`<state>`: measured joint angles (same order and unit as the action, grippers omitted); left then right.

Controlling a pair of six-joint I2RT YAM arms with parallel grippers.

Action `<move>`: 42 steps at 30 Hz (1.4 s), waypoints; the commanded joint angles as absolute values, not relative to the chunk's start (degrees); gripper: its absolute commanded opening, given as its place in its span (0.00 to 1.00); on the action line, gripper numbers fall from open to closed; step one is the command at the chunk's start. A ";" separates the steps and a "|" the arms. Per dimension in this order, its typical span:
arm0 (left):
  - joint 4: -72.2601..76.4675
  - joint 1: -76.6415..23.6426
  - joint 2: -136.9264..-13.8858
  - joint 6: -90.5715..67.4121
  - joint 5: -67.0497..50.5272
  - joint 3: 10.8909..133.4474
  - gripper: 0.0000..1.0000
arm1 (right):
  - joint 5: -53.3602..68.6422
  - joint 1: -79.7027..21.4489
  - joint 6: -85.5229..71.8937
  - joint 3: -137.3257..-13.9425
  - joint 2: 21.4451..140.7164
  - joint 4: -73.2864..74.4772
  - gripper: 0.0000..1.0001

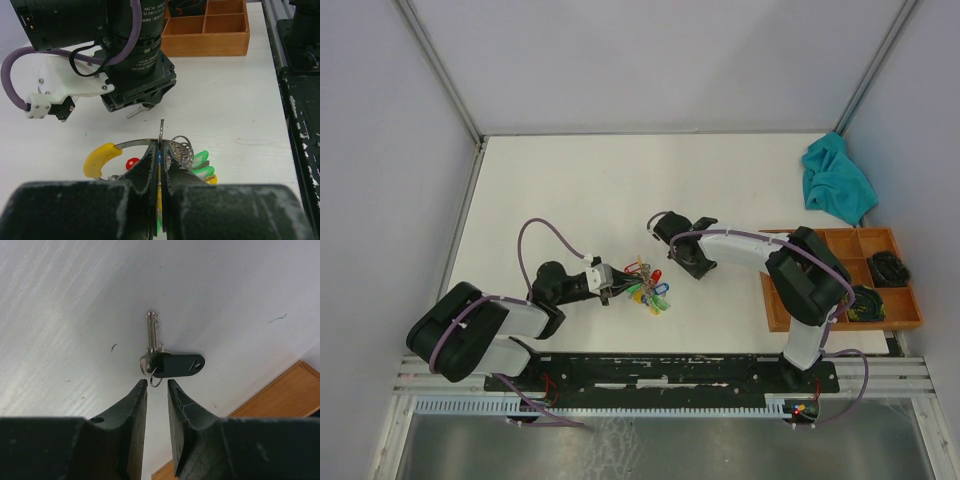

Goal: Put the keys on the keyring

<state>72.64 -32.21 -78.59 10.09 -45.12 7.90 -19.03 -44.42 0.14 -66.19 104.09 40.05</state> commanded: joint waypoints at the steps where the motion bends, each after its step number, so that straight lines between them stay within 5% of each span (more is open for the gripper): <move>1: 75.15 -32.08 -77.61 11.26 -45.01 9.18 0.03 | -21.90 -44.78 1.09 -67.52 104.70 40.25 0.30; 24: 74.84 -32.08 -77.52 10.88 -45.18 9.40 0.03 | -23.90 -45.00 1.45 -67.21 107.00 40.00 0.21; 30: 74.84 -32.08 -77.34 10.76 -45.18 9.36 0.03 | -23.36 -45.00 1.60 -67.62 106.64 39.66 0.06; 42: 73.70 -32.08 -75.22 10.39 -44.96 9.41 0.03 | -16.58 -45.00 1.33 -66.60 92.12 39.66 0.01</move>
